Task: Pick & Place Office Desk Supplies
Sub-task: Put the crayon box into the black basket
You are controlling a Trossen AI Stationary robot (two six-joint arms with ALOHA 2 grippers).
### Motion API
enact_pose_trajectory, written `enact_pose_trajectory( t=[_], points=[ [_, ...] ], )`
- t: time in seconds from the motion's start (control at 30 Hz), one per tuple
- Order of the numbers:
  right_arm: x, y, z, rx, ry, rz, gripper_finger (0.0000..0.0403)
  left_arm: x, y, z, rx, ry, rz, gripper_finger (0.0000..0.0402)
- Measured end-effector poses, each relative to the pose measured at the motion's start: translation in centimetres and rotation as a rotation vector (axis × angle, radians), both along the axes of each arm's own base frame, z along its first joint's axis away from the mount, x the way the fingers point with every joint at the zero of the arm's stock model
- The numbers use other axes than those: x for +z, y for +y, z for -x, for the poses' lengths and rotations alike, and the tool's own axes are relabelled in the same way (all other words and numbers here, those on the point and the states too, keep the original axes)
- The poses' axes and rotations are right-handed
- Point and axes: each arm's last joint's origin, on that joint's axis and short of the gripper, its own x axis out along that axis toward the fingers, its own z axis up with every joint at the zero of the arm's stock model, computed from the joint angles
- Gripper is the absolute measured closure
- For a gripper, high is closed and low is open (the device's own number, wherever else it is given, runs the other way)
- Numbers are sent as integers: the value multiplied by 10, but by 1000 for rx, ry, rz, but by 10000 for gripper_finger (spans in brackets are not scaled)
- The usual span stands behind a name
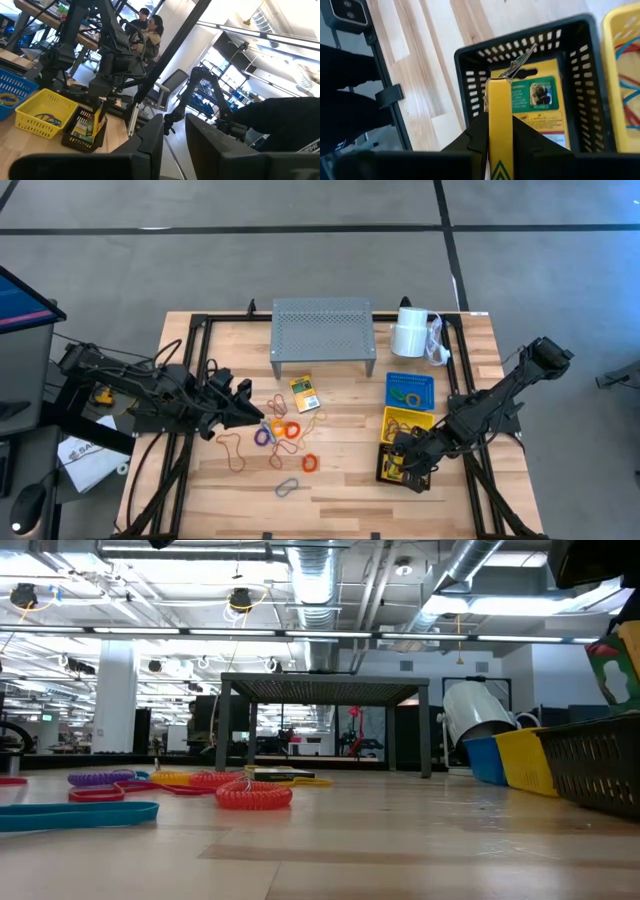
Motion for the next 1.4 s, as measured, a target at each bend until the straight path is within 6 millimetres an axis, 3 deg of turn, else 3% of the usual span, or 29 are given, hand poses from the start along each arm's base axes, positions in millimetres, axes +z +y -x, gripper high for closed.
enact_pose_trajectory(
  t=[0.37,0.7,0.8,0.93,1.17,1.4],
  points=[
    [1,0,-3,3,-10,-37,335,0,0,0,-1,0,3,325],
    [1,-14,-12,-59,14,-55,208,0,0,0,-2,2,6,325],
    [1,-18,-14,-82,16,-55,186,0,0,0,-2,2,6,325],
    [5,-22,-16,-96,-5,-69,187,0,0,0,-2,2,6,325],
    [26,-23,-17,-110,-85,-93,224,-1,1,-1,57,17,10,325],
    [54,-24,-28,-167,-202,-84,261,-21,7,-26,272,132,-42,325]
  ],
)
